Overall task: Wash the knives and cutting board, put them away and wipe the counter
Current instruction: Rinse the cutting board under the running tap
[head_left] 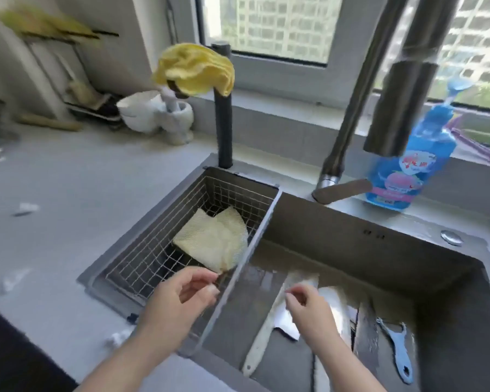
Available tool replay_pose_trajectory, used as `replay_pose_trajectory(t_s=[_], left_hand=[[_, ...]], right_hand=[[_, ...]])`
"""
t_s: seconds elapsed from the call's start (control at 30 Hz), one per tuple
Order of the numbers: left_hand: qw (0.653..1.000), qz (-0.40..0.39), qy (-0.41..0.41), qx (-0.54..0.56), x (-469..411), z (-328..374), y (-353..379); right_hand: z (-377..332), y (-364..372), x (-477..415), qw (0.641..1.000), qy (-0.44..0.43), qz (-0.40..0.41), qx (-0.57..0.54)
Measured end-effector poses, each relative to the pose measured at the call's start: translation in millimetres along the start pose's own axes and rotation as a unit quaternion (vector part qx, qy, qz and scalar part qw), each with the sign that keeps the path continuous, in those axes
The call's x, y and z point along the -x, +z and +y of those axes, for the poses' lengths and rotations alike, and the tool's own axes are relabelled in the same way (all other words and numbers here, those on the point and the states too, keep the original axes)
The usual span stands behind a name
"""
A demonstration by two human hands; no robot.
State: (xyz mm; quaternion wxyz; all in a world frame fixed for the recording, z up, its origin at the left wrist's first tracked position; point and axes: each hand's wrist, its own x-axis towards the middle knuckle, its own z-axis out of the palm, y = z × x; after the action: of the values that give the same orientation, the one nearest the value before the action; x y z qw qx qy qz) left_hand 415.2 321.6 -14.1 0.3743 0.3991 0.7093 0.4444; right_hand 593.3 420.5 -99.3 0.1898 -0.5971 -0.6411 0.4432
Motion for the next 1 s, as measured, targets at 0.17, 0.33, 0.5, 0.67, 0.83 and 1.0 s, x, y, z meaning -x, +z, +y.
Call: replay_pose_trajectory(t_s=[0.17,0.33,0.5,0.67,0.83,1.0], left_hand=[[0.982,0.187,-0.016,0.032,49.3,-27.7,-87.8],[0.948,0.312,-0.052,0.023,90.3,-79.7,-164.8],[0.936,0.345,-0.052,-0.041,111.9,-124.4,-241.9],[0.912,0.389,-0.068,-0.112,133.3,-166.7,-348.2],[0.857,0.437,-0.16,-0.219,164.2,-219.3,-450.2],[0.823,0.317,-0.301,-0.362,178.1,-249.3,-497.7]], right_hand=[[-67.8,32.5,23.4,0.988,-0.138,-0.048,-0.047],[-114.6,80.3,48.4,0.974,-0.185,-0.123,-0.046],[-162.4,154.0,70.2,0.97,-0.197,-0.136,-0.045],[-226.6,268.0,99.0,0.965,-0.209,-0.155,-0.016],[-285.7,374.7,117.0,0.958,-0.218,-0.176,0.061],[-319.2,433.9,129.8,0.956,-0.198,-0.183,0.117]])
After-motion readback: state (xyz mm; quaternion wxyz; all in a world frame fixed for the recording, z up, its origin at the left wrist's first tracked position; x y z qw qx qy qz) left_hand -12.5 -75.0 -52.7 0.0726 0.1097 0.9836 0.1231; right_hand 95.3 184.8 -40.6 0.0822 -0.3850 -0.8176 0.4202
